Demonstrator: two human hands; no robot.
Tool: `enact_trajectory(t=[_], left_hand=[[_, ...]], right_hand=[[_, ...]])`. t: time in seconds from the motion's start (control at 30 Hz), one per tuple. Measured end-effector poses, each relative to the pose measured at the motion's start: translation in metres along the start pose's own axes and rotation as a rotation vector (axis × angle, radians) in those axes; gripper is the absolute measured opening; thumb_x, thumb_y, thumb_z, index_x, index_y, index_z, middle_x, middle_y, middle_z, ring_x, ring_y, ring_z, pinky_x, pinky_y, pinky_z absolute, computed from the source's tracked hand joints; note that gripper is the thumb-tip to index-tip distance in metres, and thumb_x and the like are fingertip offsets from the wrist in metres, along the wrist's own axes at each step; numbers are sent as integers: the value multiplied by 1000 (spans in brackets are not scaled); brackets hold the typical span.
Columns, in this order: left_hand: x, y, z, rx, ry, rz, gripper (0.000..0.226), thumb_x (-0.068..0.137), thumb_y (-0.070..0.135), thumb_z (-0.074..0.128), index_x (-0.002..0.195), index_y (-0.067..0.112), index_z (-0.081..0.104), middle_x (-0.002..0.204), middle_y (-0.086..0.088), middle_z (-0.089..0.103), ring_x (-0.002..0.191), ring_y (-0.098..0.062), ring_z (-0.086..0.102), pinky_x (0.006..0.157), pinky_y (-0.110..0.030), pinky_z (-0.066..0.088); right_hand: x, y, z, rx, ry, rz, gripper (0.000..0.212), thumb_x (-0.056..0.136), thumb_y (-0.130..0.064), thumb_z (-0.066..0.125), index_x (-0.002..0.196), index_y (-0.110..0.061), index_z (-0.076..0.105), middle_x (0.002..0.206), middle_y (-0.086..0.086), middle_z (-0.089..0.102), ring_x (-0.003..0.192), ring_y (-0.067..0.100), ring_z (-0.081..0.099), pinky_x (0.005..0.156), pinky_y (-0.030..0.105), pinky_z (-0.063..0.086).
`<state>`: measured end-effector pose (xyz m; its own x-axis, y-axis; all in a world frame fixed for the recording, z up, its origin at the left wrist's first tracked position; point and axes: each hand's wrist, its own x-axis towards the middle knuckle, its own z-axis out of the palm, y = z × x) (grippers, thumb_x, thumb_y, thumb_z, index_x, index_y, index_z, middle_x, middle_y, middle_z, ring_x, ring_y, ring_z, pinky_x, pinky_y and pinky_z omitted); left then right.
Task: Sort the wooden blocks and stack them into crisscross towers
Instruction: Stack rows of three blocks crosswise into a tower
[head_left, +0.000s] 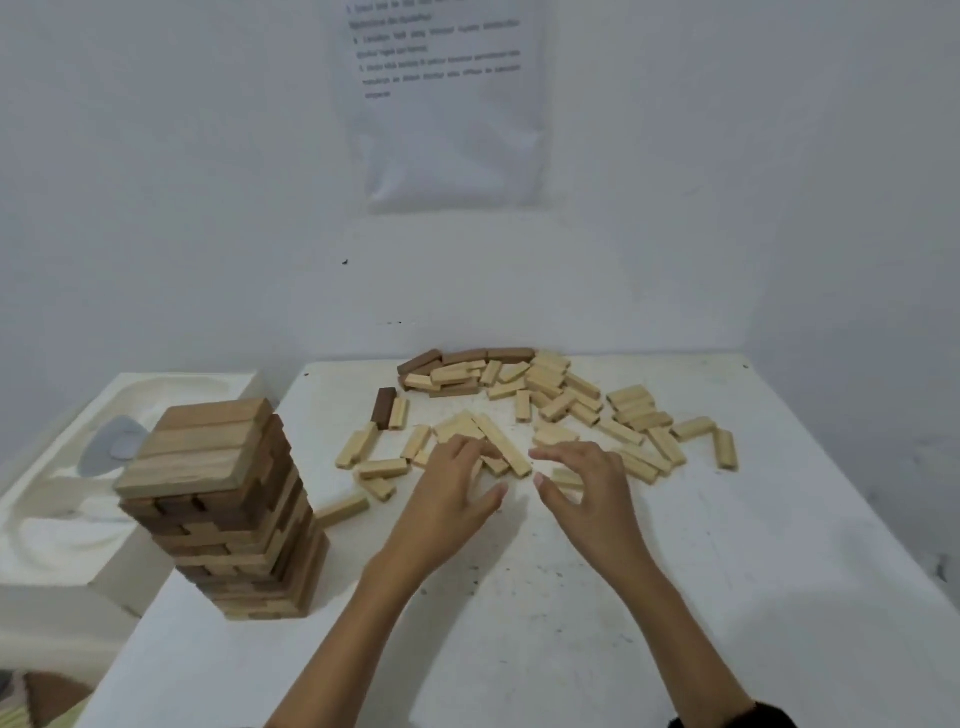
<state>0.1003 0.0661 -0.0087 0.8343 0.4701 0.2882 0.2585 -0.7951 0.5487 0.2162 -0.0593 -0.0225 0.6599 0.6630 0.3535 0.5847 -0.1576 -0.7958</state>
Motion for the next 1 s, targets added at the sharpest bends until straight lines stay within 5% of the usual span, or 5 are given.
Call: enact_trajectory(t=[0.17, 0.33, 0.5, 0.67, 1.0], left_hand=[[24, -29, 6, -23, 191, -139, 25, 87, 12, 64, 111, 14, 58, 116, -1, 50, 112, -13, 41, 87, 0, 24], [59, -46, 11, -62, 352, -265, 26, 86, 11, 62, 112, 10, 59, 117, -7, 49, 112, -14, 34, 85, -19, 26], [104, -59, 14, -62, 459, -323, 27, 86, 8, 60, 113, 8, 60, 116, -9, 52, 111, -21, 38, 86, -18, 24], [136, -82, 23, -27, 516, -373, 28, 86, 4, 54, 114, 6, 58, 114, -10, 51, 104, -16, 34, 85, -19, 26], [170, -99, 27, 199, 405, -298, 40, 84, -3, 49, 119, 12, 60, 122, -5, 58, 119, -25, 45, 102, -37, 29]], right_hand=[[10, 20, 24, -65, 217, -97, 25, 81, -20, 59, 103, -24, 69, 101, -11, 56, 101, 3, 36, 88, 2, 27], [40, 32, 38, -129, 304, -157, 33, 82, -28, 46, 102, -19, 70, 101, -7, 63, 102, 8, 42, 88, 22, 37], [90, 37, 61, -235, 311, -91, 36, 81, -29, 43, 100, -17, 71, 100, -4, 66, 102, 16, 46, 89, 47, 45], [138, 38, 80, -323, 343, -75, 36, 81, -27, 39, 96, -22, 71, 96, -7, 67, 100, 13, 48, 98, 42, 31], [193, 57, 93, -537, 113, -151, 37, 66, -3, 74, 99, -19, 70, 95, -2, 68, 88, 21, 61, 78, 38, 47]])
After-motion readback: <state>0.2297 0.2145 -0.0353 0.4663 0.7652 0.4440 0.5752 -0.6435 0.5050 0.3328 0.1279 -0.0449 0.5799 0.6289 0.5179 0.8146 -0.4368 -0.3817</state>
